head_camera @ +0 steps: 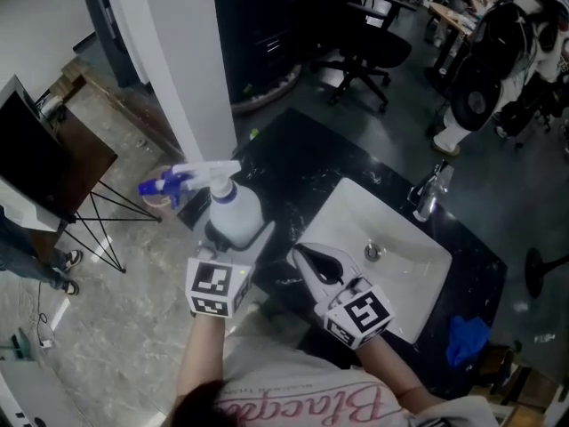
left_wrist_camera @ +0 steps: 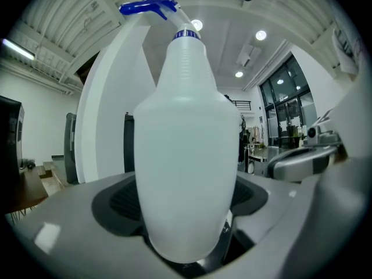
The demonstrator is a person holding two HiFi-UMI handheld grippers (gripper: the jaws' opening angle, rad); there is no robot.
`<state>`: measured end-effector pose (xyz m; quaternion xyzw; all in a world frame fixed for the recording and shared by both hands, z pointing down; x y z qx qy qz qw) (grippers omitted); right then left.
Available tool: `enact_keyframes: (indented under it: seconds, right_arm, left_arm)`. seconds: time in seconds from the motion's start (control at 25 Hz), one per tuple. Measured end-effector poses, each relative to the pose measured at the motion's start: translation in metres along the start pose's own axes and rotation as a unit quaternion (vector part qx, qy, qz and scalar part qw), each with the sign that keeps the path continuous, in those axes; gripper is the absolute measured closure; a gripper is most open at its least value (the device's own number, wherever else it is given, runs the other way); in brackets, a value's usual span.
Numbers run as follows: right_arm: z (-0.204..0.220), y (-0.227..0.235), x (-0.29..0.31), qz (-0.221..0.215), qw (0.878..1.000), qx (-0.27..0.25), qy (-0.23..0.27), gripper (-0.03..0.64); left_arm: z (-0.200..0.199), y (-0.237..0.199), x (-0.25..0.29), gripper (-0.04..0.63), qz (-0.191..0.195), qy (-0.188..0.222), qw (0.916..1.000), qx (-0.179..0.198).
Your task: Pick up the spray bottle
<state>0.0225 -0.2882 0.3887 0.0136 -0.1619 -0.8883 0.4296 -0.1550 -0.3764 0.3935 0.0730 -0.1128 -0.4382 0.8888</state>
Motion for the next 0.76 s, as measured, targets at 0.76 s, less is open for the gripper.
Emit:
enact_keyframes:
  seconds: [0.76]
  right_arm:
    - [-0.011,-0.031,-0.008,-0.003,0.999,-0.021,0.027,0.615]
  left_arm:
    - [-0.044,0.005,-0.055,0.19,0.008,0.041,0.9991,0.004]
Point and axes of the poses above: the fingertips, and each gripper's own axes: x forward along the fingers, y to its right, z out of its underside, the point moved 9 cm from there along -x, backward along the fingers, and after that the axes turned 12 degrees about x, right-handed, at the moved point
